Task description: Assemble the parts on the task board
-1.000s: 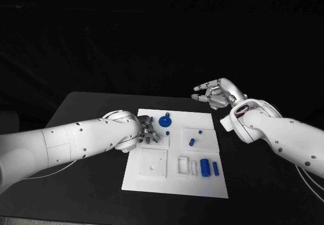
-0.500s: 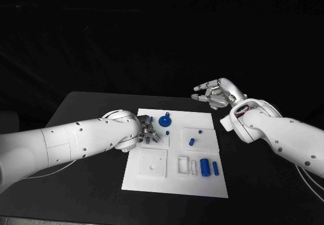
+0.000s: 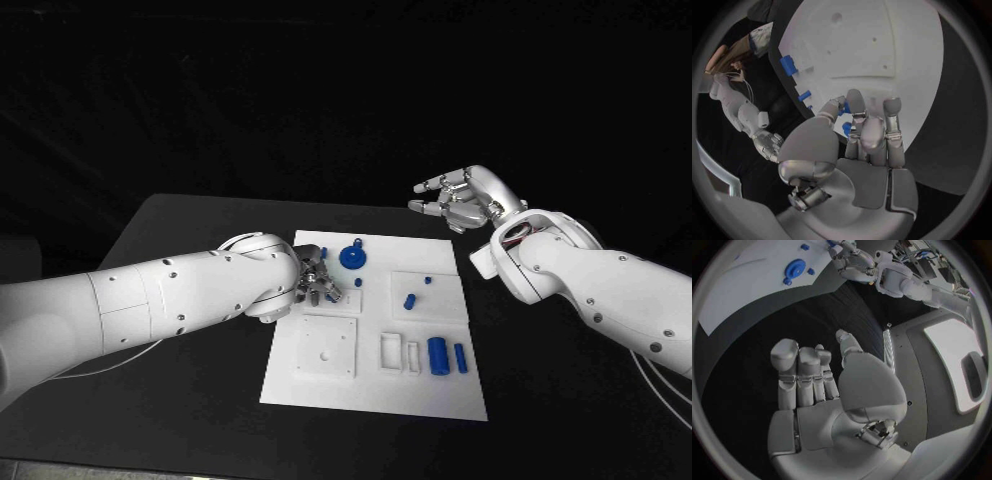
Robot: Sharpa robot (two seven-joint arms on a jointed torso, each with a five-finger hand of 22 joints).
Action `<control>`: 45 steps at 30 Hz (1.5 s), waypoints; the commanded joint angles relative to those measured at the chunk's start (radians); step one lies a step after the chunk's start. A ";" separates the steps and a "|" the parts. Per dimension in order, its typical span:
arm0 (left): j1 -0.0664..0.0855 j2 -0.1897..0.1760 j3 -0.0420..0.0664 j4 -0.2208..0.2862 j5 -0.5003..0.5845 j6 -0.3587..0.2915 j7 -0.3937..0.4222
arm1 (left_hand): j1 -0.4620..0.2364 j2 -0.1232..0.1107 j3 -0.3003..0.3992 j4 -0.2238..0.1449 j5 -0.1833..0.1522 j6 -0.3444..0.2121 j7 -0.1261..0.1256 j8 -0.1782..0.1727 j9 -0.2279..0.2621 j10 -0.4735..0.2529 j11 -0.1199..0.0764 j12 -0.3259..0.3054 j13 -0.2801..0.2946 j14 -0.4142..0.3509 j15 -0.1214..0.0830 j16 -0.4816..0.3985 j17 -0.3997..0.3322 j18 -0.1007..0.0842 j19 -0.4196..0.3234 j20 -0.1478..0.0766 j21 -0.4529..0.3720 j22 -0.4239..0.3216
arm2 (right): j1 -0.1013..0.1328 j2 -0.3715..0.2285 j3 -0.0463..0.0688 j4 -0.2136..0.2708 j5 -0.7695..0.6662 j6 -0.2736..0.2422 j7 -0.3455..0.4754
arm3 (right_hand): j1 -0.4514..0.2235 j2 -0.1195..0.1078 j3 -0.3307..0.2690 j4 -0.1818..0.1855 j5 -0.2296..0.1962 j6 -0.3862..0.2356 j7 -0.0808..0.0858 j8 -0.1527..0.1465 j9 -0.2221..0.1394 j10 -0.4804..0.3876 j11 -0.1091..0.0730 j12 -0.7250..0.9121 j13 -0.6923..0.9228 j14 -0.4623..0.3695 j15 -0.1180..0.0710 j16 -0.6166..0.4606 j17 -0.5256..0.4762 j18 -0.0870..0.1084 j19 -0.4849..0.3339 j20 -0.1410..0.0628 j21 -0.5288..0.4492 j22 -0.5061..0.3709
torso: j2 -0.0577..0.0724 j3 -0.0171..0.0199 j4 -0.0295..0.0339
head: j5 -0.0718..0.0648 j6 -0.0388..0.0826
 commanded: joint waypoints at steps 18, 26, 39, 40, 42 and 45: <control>-0.005 -0.002 -0.004 0.000 -0.011 0.066 -0.017 | 0.028 0.048 0.015 -0.004 -0.067 0.174 -0.087 0.001 0.209 0.048 -0.008 0.019 0.004 0.012 0.004 0.020 0.010 -0.004 0.020 0.003 -0.036 0.041 | 0.000 0.005 0.001 -0.004 -0.001 0.014 0.003 | -0.007 0.005 -0.001 0.009 0.008 0.004 -0.001 -0.005 -0.001 -0.008 -0.001 -0.004 -0.001 -0.004 0.001 -0.006 -0.001 0.007 0.025 0.004 -0.010 0.102 | 0.000 -0.0003 -0.0001 | 0.001 -0.005; -0.005 -0.011 -0.004 0.012 -0.012 0.024 -0.001 | 0.031 0.056 0.017 -0.003 -0.079 0.172 -0.086 0.001 0.208 0.048 -0.008 0.017 0.003 0.011 0.004 0.017 0.004 -0.004 0.022 0.003 -0.041 0.047 | 0.000 0.004 0.001 -0.005 -0.001 0.012 0.004 | -0.008 0.006 0.000 0.009 0.009 0.004 -0.002 -0.005 -0.001 -0.008 -0.001 -0.004 -0.001 -0.004 0.001 -0.007 -0.001 0.007 0.025 0.004 -0.010 0.102 | 0.000 -0.0004 -0.0005 | 0.001 -0.002; -0.005 -0.039 0.000 0.055 -0.006 -0.080 0.030 | 0.022 0.076 0.010 0.013 -0.127 0.180 -0.089 0.002 0.208 0.048 -0.009 0.022 0.005 0.016 0.002 0.019 0.008 -0.004 0.030 0.002 -0.050 0.054 | 0.000 -0.002 0.001 -0.004 -0.001 0.012 0.003 | -0.008 0.006 0.000 0.009 0.009 0.004 -0.002 -0.005 -0.001 -0.008 -0.001 -0.004 -0.001 -0.004 0.001 -0.007 -0.001 0.007 0.025 0.004 -0.010 0.102 | -0.001 -0.0004 0.0003 | 0.000 -0.002; -0.005 -0.039 0.000 0.055 -0.006 -0.083 0.030 | 0.023 0.076 0.008 0.013 -0.130 0.181 -0.089 0.002 0.208 0.048 -0.009 0.023 0.005 0.016 0.002 0.019 0.007 -0.004 0.031 0.002 -0.051 0.055 | 0.000 -0.002 0.001 -0.004 -0.001 0.012 0.003 | -0.008 0.006 0.000 0.009 0.009 0.004 -0.002 -0.005 -0.001 -0.008 -0.001 -0.004 -0.001 -0.004 0.001 -0.007 -0.001 0.007 0.025 0.004 -0.010 0.102 | -0.001 -0.0004 0.0001 | 0.001 -0.002; -0.005 -0.038 0.000 0.053 -0.005 -0.087 0.030 | 0.024 0.077 0.007 0.014 -0.132 0.181 -0.089 0.002 0.208 0.048 -0.009 0.023 0.005 0.016 0.002 0.019 0.007 -0.004 0.032 0.002 -0.051 0.056 | 0.000 -0.003 0.001 -0.004 -0.001 0.012 0.003 | -0.010 0.006 0.002 0.010 0.011 0.005 -0.002 -0.005 -0.001 -0.008 -0.001 -0.004 -0.001 -0.004 0.000 -0.008 -0.002 0.007 0.025 0.004 -0.012 0.101 | 0.000 -0.0001 0.0001 | 0.001 -0.001; -0.005 -0.037 0.000 0.049 -0.005 -0.096 0.030 | 0.026 0.081 0.005 0.016 -0.136 0.180 -0.089 0.001 0.208 0.048 -0.009 0.023 0.005 0.017 0.002 0.019 0.007 -0.004 0.033 0.002 -0.053 0.057 | 0.000 -0.003 0.001 -0.004 -0.001 0.012 0.003 | -0.010 0.006 0.002 0.010 0.011 0.005 -0.002 -0.005 -0.001 -0.008 -0.001 -0.004 -0.001 -0.004 0.000 -0.008 -0.002 0.007 0.025 0.004 -0.012 0.101 | 0.000 0.0001 -0.0002 | 0.001 -0.002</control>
